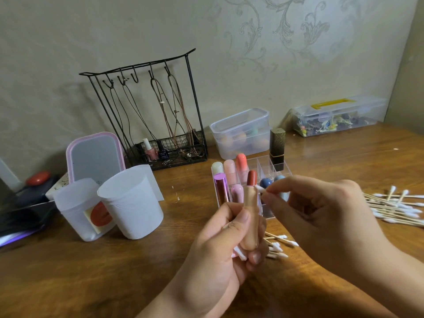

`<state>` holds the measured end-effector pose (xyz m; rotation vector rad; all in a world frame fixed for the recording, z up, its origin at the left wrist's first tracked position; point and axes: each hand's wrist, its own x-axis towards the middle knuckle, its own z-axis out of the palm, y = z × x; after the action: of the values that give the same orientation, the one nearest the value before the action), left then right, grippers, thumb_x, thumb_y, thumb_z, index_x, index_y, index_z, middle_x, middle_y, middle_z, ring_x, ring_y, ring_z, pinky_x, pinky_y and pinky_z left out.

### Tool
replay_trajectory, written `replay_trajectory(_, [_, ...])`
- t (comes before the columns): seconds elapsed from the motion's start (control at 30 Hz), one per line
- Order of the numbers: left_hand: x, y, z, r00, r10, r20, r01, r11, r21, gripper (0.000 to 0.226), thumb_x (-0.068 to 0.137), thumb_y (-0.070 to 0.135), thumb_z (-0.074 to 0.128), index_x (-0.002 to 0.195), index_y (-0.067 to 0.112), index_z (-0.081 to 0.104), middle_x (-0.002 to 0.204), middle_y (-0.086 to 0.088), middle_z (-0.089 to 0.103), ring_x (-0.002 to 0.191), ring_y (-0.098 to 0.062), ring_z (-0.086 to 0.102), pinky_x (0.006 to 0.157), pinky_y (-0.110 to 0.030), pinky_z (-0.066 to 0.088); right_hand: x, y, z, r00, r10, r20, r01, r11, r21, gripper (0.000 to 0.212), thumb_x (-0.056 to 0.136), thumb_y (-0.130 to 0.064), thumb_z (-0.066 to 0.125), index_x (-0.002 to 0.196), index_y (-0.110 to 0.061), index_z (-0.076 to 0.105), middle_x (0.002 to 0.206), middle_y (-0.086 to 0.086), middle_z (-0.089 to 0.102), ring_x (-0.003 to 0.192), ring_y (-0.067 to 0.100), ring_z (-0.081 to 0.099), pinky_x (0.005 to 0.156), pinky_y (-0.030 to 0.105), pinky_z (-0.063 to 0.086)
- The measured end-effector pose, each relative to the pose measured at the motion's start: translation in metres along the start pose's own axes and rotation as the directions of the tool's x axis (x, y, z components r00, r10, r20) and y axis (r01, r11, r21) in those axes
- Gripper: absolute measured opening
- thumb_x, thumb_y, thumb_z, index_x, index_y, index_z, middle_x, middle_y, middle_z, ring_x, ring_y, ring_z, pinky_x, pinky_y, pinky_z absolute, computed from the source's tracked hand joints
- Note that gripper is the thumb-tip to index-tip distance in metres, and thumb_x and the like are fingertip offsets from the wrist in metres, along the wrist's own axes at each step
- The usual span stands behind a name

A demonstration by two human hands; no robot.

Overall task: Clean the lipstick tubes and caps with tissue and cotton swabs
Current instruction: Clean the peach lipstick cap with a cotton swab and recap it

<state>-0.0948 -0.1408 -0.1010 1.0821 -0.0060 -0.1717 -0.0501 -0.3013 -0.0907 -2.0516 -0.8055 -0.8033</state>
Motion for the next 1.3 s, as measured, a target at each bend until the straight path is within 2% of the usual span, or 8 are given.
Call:
replay_trajectory(0.2, [-0.0008, 0.0011, 0.0006, 1.0, -0.001, -0.001, 0.001, 1.0, 0.015, 0.022, 0.075, 0.021, 0.063, 0.092, 0.008, 0.064, 0.077, -0.013, 0.057, 0.055, -0.019, 0.048, 0.05, -0.025, 0.036, -0.0009, 0.001, 0.001, 1.0, 0.0, -0.022, 0.0, 1.0, 0.004, 0.016, 0.086, -0.037, 0.065, 0.082, -0.025, 0.074, 0.048, -0.027, 0.035, 0.036, -0.002, 0.035, 0.043, 0.015, 0.035])
replay_trajectory(0.33, [-0.0007, 0.0015, 0.0004, 1.0, -0.003, 0.006, 0.002, 1.0, 0.026, 0.023, 0.076, 0.022, 0.063, 0.095, 0.008, 0.063, 0.077, -0.012, 0.057, 0.057, -0.018, 0.049, 0.05, -0.024, 0.038, -0.0011, 0.0009, -0.0001, 0.999, -0.028, -0.017, 0.028, 0.999, 0.029, 0.024, 0.088, -0.044, 0.06, 0.081, -0.026, 0.074, 0.046, -0.019, 0.044, 0.036, 0.006, 0.04, 0.039, 0.022, 0.04])
replay_trajectory(0.5, [-0.0007, 0.0019, 0.0008, 1.0, 0.006, 0.002, -0.006, 0.999, 0.038, 0.021, 0.075, 0.022, 0.065, 0.091, 0.008, 0.063, 0.078, -0.012, 0.056, 0.058, -0.018, 0.05, 0.049, -0.023, 0.04, -0.0004, 0.0006, 0.0, 1.0, -0.008, -0.03, 0.008, 1.0, 0.01, 0.021, 0.087, -0.041, 0.064, 0.083, -0.025, 0.076, 0.049, -0.025, 0.04, 0.037, 0.0, 0.037, 0.041, 0.018, 0.037])
replay_trajectory(0.63, [-0.0005, 0.0019, 0.0011, 1.0, 0.011, -0.012, -0.01, 0.999, 0.044, 0.021, 0.075, 0.023, 0.066, 0.091, 0.009, 0.064, 0.077, -0.011, 0.057, 0.06, -0.018, 0.05, 0.05, -0.023, 0.041, -0.001, -0.0004, -0.0011, 0.999, -0.036, -0.002, 0.036, 0.999, 0.026, 0.024, 0.088, -0.046, 0.061, 0.08, -0.028, 0.075, 0.047, -0.018, 0.046, 0.037, 0.008, 0.043, 0.039, 0.022, 0.04])
replay_trajectory(0.8, [-0.0008, 0.0026, 0.0016, 1.0, 0.008, -0.009, -0.007, 0.999, 0.051, 0.017, 0.074, 0.023, 0.065, 0.087, 0.013, 0.069, 0.077, -0.011, 0.058, 0.061, -0.017, 0.051, 0.05, -0.023, 0.042, -0.0002, 0.001, -0.0021, 1.0, -0.019, -0.014, 0.02, 1.0, 0.021, 0.02, 0.087, -0.042, 0.064, 0.081, -0.027, 0.075, 0.047, -0.02, 0.044, 0.037, 0.004, 0.04, 0.04, 0.021, 0.038])
replay_trajectory(1.07, [-0.001, 0.0022, 0.004, 1.0, 0.015, -0.013, -0.015, 1.0, -0.007, 0.018, 0.082, 0.014, 0.064, 0.096, 0.003, 0.067, 0.072, -0.015, 0.06, 0.051, -0.019, 0.048, 0.047, -0.025, 0.034, -0.0001, 0.0013, -0.0036, 1.0, -0.023, 0.012, 0.023, 0.999, 0.025, 0.023, 0.087, -0.046, 0.061, 0.079, -0.028, 0.073, 0.045, -0.014, 0.045, 0.037, 0.01, 0.041, 0.038, 0.026, 0.039])
replay_trajectory(1.2, [-0.0006, 0.0012, 0.0037, 0.999, 0.024, -0.039, -0.023, 0.999, 0.026, 0.028, 0.085, 0.019, 0.051, 0.1, 0.001, 0.066, 0.072, -0.015, 0.059, 0.05, -0.018, 0.047, 0.049, -0.026, 0.032, 0.0, 0.0005, -0.0025, 1.0, -0.017, 0.001, 0.017, 1.0, 0.009, 0.026, 0.088, -0.049, 0.06, 0.078, -0.029, 0.073, 0.045, -0.013, 0.045, 0.037, 0.013, 0.041, 0.039, 0.028, 0.04])
replay_trajectory(1.3, [-0.0006, 0.0007, 0.0041, 0.999, 0.022, -0.03, -0.021, 0.999, 0.028, 0.023, 0.088, 0.018, 0.055, 0.097, 0.0, 0.067, 0.073, -0.015, 0.059, 0.05, -0.018, 0.047, 0.047, -0.025, 0.033, 0.0002, 0.0006, -0.003, 1.0, -0.015, 0.008, 0.015, 0.999, 0.029, 0.026, 0.088, -0.049, 0.059, 0.079, -0.029, 0.073, 0.045, -0.012, 0.046, 0.037, 0.013, 0.042, 0.038, 0.027, 0.039])
